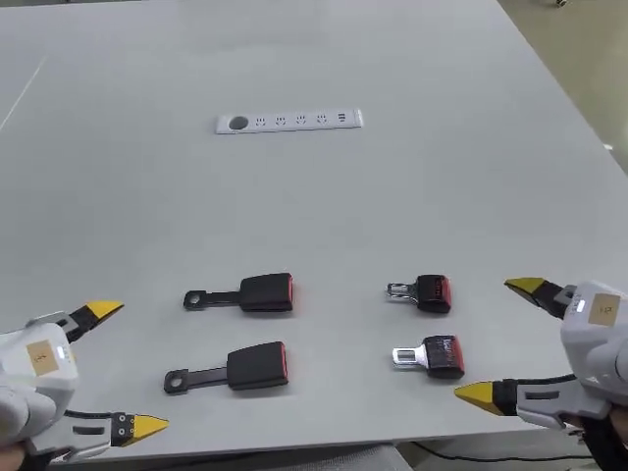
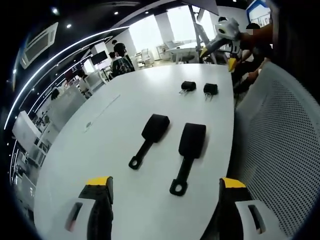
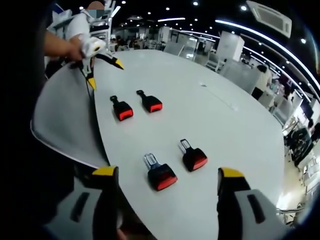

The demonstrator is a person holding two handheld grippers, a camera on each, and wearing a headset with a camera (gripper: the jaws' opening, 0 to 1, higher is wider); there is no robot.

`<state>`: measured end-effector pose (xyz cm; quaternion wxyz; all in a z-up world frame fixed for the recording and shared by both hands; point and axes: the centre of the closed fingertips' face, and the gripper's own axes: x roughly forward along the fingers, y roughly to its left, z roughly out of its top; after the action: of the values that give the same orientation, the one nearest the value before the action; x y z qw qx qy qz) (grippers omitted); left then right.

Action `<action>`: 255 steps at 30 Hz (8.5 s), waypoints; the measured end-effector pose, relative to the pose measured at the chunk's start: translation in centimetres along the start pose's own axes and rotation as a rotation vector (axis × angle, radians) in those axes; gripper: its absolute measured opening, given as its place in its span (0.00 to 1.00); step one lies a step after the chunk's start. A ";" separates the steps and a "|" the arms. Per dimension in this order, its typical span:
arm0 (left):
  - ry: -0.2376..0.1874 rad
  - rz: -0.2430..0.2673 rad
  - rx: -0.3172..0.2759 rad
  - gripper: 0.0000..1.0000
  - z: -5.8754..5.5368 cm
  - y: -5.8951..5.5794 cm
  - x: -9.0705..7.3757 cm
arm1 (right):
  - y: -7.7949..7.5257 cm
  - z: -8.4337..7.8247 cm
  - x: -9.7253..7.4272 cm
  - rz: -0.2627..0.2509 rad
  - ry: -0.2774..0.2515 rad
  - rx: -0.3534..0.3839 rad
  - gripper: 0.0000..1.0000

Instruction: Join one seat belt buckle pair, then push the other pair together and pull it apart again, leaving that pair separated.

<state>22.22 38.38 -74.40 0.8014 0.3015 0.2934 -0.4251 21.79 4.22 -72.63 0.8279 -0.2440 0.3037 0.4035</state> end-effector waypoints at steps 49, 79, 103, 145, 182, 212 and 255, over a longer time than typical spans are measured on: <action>0.115 -0.428 0.151 0.41 2.0 -6.1 11.2 | 1.4 -6.0 8.4 0.360 0.190 -0.247 0.37; 0.178 -0.456 0.207 0.34 1.8 -6.0 11.2 | 3.0 -4.4 9.7 0.367 0.196 -0.237 0.35; 0.191 -0.462 0.224 0.34 1.8 -6.0 11.2 | 8.1 1.5 14.2 0.383 0.116 -0.250 0.35; 0.199 -0.475 0.259 0.33 1.8 -6.0 11.2 | 10.6 4.4 16.4 0.397 0.095 -0.260 0.33; 0.187 -0.489 0.272 0.32 1.9 -6.0 11.1 | 11.2 5.2 17.0 0.412 0.089 -0.320 0.31; 0.197 -0.472 0.258 0.34 1.8 -5.9 11.3 | 11.1 5.2 17.0 0.430 0.082 -0.290 0.34; 0.165 -0.340 0.233 0.42 7.7 1.8 13.3 | -0.1 4.1 12.8 0.314 0.055 -0.230 0.36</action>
<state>31.61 26.83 -78.63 0.6513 0.3721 0.3536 -0.5589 29.44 13.46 -78.73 0.7129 -0.2977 0.3125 0.5527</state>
